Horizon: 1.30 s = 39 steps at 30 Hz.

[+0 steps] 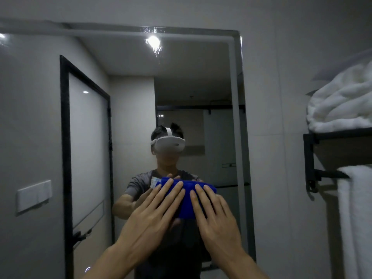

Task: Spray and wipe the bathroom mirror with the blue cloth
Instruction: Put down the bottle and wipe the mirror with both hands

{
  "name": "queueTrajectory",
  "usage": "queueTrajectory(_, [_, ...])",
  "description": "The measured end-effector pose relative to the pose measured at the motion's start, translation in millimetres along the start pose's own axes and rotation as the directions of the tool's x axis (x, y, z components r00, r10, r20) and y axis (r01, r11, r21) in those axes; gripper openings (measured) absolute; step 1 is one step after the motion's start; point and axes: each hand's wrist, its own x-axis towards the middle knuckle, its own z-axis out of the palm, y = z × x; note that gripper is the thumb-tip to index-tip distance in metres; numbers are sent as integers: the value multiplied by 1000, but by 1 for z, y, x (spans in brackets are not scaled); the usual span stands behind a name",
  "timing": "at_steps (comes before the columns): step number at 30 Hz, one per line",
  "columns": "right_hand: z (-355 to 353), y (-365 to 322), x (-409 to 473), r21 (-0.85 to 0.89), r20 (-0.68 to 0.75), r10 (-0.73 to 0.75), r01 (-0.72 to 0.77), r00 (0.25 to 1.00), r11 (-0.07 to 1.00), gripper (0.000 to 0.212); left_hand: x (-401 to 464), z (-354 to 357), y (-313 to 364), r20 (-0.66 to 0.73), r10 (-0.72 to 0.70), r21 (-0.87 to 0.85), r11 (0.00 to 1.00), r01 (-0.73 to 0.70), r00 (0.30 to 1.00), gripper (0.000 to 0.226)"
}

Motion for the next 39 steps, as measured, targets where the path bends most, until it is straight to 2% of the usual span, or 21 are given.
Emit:
queueTrajectory(3, [2,9,-1,-18,-26,-54,53,998,998,77,0,4,3,90,32,53,998,-37,995,89])
queueTrajectory(4, [0,13,2,-18,-36,-68,68,997,998,76,4,0,4,78,28,49,998,-32,997,90])
queueTrajectory(8, [-16,44,43,-68,-201,-137,126,970,990,51,50,-26,-8,-65,68,70,996,-63,996,63])
queueTrajectory(10, [-29,69,80,-120,-291,-173,144,941,982,46,86,-40,-27,-128,88,109,991,-74,988,55])
queueTrajectory(14, [-69,123,172,-189,-413,-199,130,889,973,42,176,-82,-68,-236,43,176,984,-1,971,69])
queueTrajectory(16, [-92,147,216,-196,-428,-202,127,881,972,45,216,-104,-83,-286,21,179,983,33,958,68])
queueTrajectory(20, [-122,182,280,-252,-372,-184,92,910,963,50,278,-137,-107,-334,-45,168,980,107,941,67])
queueTrajectory(24, [-136,201,315,-240,-277,-129,62,952,969,65,320,-148,-116,-311,-92,148,979,144,946,74])
queueTrajectory(27, [-136,211,331,-233,-240,-88,30,967,972,63,343,-148,-114,-290,-141,124,975,183,946,75])
queueTrajectory(30, [-129,219,342,-183,-195,-43,6,980,983,68,361,-141,-112,-285,-194,142,960,242,939,70])
queueTrajectory(33, [-118,226,350,-92,-120,8,-19,993,996,73,372,-130,-114,-281,-241,123,951,284,929,77])
queueTrajectory(39, [-114,229,360,-54,-78,60,-64,995,996,76,383,-139,-120,-207,-271,58,956,289,940,80])
